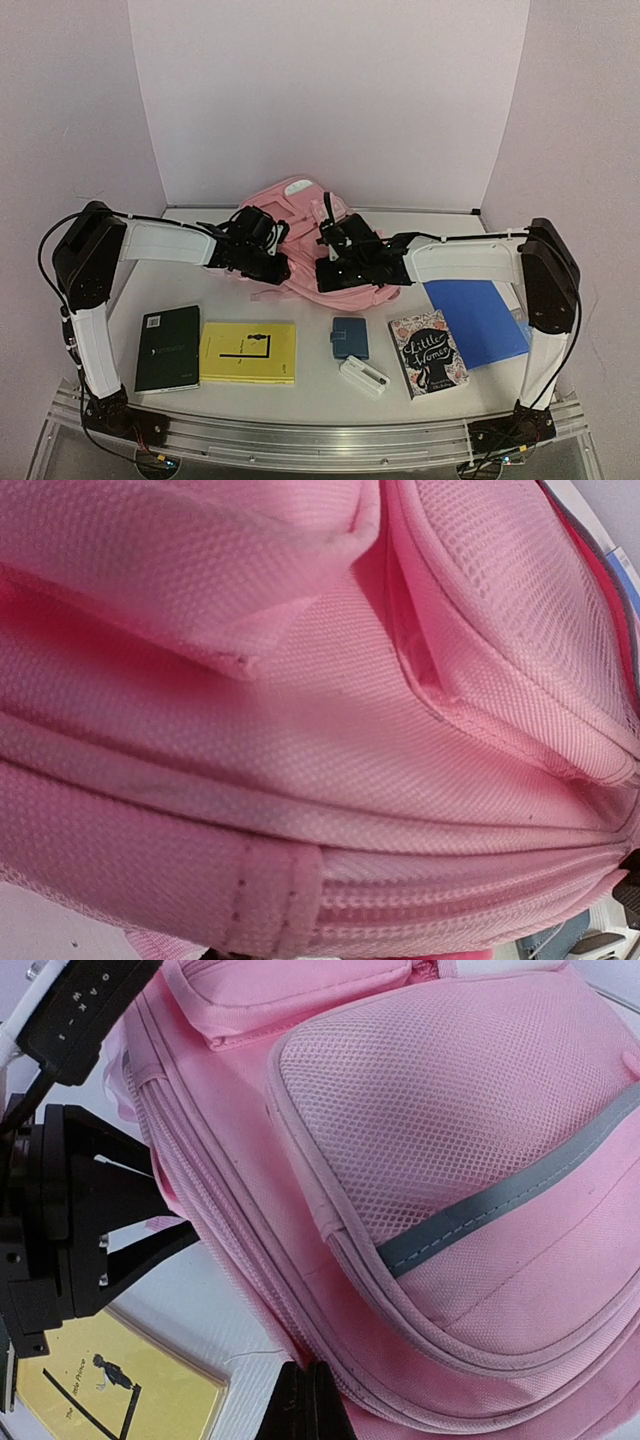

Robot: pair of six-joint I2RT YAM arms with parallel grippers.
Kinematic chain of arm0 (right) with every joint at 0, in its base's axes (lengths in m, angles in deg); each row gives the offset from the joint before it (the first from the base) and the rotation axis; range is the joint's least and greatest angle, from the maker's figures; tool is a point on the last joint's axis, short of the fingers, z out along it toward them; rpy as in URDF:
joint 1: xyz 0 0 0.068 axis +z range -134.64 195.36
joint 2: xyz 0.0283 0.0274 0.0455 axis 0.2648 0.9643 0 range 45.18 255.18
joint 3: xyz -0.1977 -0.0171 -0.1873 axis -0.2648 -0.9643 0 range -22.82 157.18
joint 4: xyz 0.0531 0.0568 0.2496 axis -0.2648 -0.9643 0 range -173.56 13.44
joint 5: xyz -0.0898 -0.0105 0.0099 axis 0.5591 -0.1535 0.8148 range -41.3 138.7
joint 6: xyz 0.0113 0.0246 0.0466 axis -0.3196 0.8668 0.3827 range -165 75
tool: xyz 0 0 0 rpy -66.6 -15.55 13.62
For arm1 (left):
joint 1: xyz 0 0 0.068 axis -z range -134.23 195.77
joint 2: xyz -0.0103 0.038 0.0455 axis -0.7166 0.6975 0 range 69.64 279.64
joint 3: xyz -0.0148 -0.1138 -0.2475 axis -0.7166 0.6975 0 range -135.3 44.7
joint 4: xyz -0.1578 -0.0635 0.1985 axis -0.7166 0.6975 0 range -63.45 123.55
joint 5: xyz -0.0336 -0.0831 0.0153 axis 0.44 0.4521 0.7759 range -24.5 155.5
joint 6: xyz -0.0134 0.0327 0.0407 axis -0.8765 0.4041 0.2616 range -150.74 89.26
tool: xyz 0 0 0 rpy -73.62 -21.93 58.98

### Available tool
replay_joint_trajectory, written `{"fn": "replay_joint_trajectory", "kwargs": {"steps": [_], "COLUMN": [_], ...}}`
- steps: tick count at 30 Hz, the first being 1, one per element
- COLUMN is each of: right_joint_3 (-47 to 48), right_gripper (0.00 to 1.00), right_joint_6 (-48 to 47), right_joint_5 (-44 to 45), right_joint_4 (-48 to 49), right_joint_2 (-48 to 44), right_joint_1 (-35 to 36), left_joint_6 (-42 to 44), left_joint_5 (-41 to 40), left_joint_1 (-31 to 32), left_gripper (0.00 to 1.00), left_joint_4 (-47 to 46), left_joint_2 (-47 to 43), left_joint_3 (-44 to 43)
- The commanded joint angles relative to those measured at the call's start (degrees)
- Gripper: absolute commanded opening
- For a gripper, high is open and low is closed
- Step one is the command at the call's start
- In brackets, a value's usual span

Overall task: Pack the student bag
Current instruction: Unzip the student bag at the center of the board.

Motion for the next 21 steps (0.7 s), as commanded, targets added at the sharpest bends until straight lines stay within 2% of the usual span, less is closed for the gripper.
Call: {"fn": "replay_joint_trajectory", "kwargs": {"steps": [1, 9, 12, 16, 21], "right_joint_3": [-0.24, -0.08, 0.17, 0.45, 0.87], "right_gripper": [0.0, 0.0, 0.0, 0.0, 0.0], "right_joint_6": [0.97, 1.25, 1.26, 1.83, 4.2], "right_joint_5": [-0.64, -1.72, -1.78, -1.23, 1.3], "right_joint_4": [1.87, 1.88, 1.87, 1.87, 1.87], "right_joint_2": [-4.47, -3.93, -3.76, -3.81, -3.28], "right_joint_1": [0.32, 0.32, 0.31, 0.35, 0.33], "left_joint_6": [1.27, 2.28, 2.42, 1.62, 0.18], "left_joint_5": [-6.1, -6.95, -5.41, -4.71, -3.18], "left_joint_1": [0.1, 0.09, 0.16, 0.33, 1.11], "left_gripper": [0.23, 0.24, 0.13, 0.03, 0.0], "left_joint_4": [-3.43, -4.62, -5.19, -5.56, -6.37], "left_joint_2": [-0.28, -0.51, -0.29, -0.98, -3.85], "left_joint_3": [-2.62, -2.41, -2.32, -0.96, 2.78]}}
